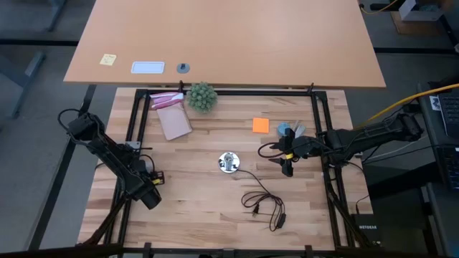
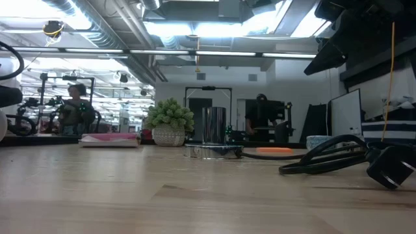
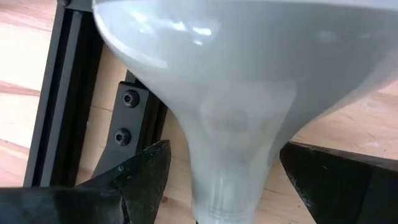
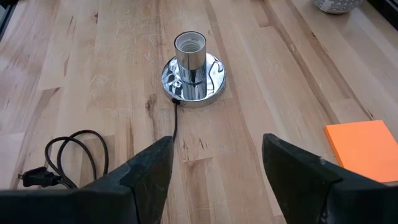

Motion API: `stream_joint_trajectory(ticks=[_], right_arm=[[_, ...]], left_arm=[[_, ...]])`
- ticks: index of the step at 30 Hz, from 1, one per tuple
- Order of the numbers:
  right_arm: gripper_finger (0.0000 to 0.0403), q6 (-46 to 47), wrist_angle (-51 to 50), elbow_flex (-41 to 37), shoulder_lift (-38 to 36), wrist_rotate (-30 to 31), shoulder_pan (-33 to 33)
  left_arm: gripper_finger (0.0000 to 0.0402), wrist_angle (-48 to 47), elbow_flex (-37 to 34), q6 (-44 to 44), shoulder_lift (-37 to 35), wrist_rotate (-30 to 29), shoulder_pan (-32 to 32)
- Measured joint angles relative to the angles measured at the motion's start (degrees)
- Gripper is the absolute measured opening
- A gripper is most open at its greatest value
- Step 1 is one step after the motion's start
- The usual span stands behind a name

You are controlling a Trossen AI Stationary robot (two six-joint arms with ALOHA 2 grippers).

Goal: Screw lightbulb
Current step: Insert the white lightbulb into the silver lamp

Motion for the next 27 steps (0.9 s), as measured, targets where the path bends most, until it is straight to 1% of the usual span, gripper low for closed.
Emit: stream_joint_trajectory(ticks=[3, 9, 16, 23, 25, 27], right_arm=[[0.0246, 0.00, 0.00, -0.02, 0.00, -0.01, 0.00], [0.0246, 0.02, 0.00, -0.02, 0.02, -0.01, -0.02], [0.0246, 0.01, 0.00, -0.02, 0.01, -0.01, 0.00], [0.0246, 0.02, 0.00, -0.02, 0.02, -0.01, 0.00], [0.0246, 0.02, 0.01, -0.02, 0.02, -0.02, 0.00], [0.0246, 0.00, 0.02, -0.02, 0.02, 0.00, 0.00]], left_arm=[[0.0292, 0.00, 0.00, -0.47, 0.00, -0.55, 0.00], [0.0292, -1.05, 0.01, 1.28, 0.00, -3.02, 0.00], [0.0292, -0.87, 0.02, 3.13, 0.00, -3.76, 0.00], [0.0291, -1.17, 0.02, 2.38, 0.00, -4.35, 0.00], [0.0285, -0.90, 0.02, 1.45, -0.01, -4.33, 0.01], [0.0270, -0.49, 0.02, 1.26, -0.02, -4.31, 0.02]])
